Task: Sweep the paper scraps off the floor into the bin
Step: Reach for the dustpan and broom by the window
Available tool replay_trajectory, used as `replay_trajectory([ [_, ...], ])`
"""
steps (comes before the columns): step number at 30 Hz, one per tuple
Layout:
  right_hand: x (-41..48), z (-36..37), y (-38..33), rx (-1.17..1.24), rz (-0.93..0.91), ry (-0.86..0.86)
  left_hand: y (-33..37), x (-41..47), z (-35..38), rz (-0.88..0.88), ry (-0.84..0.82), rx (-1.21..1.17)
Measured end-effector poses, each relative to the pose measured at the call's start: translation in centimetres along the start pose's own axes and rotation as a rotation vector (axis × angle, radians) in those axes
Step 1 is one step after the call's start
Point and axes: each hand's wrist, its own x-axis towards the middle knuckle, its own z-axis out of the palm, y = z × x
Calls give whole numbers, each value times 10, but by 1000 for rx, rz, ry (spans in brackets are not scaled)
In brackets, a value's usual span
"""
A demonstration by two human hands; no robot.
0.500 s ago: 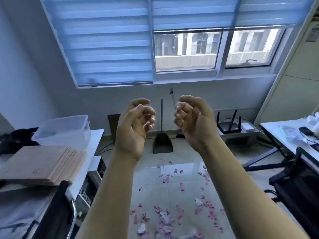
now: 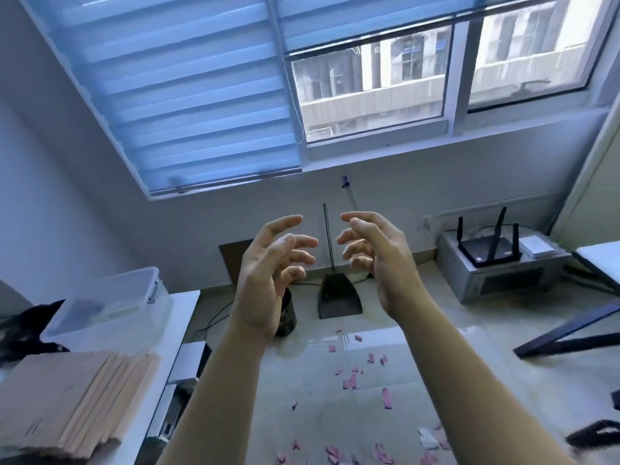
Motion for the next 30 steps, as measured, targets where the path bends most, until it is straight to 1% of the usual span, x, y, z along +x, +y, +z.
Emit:
replay_trajectory([
  [3,55,-24,6,-66,38,11,-11,53,13,-4,13,62],
  [7,115,-41,14,-96,77,16,-27,115,17,-15,4,113],
  [13,201,-42,38,-150,145,0,-61,198,-1,-44,48,114],
  [16,251,-37,60,-175,171,27,-88,240,-14,-88,54,125],
  [20,326,-31,90,-237,185,65,-127,322,-32,-133,40,129],
  [24,409,-26,114,-266,261,146,-161,424,-46,-171,11,116],
  [30,517,-22,142,-314,317,204,-205,540,-65,-232,-13,94],
])
